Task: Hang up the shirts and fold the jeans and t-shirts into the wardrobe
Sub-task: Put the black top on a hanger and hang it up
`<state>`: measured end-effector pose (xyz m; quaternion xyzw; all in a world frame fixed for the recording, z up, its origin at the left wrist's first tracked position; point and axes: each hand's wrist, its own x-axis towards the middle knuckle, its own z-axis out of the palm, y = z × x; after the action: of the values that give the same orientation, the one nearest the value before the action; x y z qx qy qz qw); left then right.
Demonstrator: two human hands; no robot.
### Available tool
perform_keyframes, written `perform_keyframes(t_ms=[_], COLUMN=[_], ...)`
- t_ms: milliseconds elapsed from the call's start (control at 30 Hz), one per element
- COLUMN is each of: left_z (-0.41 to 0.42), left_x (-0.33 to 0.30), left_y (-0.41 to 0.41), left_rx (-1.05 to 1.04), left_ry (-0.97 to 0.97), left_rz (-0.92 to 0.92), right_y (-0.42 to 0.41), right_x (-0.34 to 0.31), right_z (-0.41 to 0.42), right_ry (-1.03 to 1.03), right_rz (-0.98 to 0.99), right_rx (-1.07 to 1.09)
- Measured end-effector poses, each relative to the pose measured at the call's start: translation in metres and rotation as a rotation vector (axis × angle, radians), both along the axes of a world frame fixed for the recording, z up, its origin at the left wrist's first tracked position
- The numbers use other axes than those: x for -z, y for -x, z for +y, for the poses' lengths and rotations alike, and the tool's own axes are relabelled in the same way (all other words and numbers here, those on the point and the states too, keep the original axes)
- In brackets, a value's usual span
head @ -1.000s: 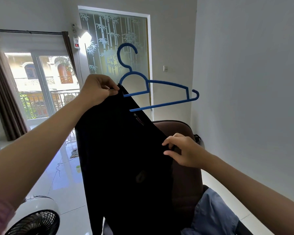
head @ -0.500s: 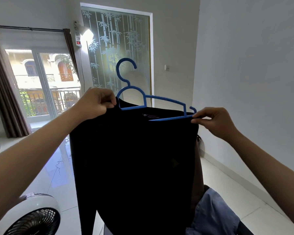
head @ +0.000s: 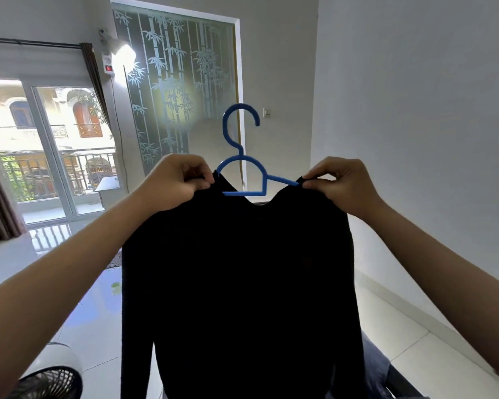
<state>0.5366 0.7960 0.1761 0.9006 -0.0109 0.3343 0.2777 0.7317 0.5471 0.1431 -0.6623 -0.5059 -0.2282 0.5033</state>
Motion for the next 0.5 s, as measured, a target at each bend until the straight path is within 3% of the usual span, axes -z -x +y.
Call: perform_keyframes(t_ms=[233, 500], left_z=[-0.016, 0.002], left_x=[0.006, 0.007], left_y=[-0.008, 0.004], left_rx=[0.049, 0.019], left_ry=[0.181, 0.137], left_rz=[-0.034, -0.074], right_y=[0.015, 0.001], right_x=[-0.006, -0.012], right_z=[0.003, -0.024], right_ry=[0.119, 0.176], right_rz=[0.028, 0.061], right_rx=[-0.032, -0.008])
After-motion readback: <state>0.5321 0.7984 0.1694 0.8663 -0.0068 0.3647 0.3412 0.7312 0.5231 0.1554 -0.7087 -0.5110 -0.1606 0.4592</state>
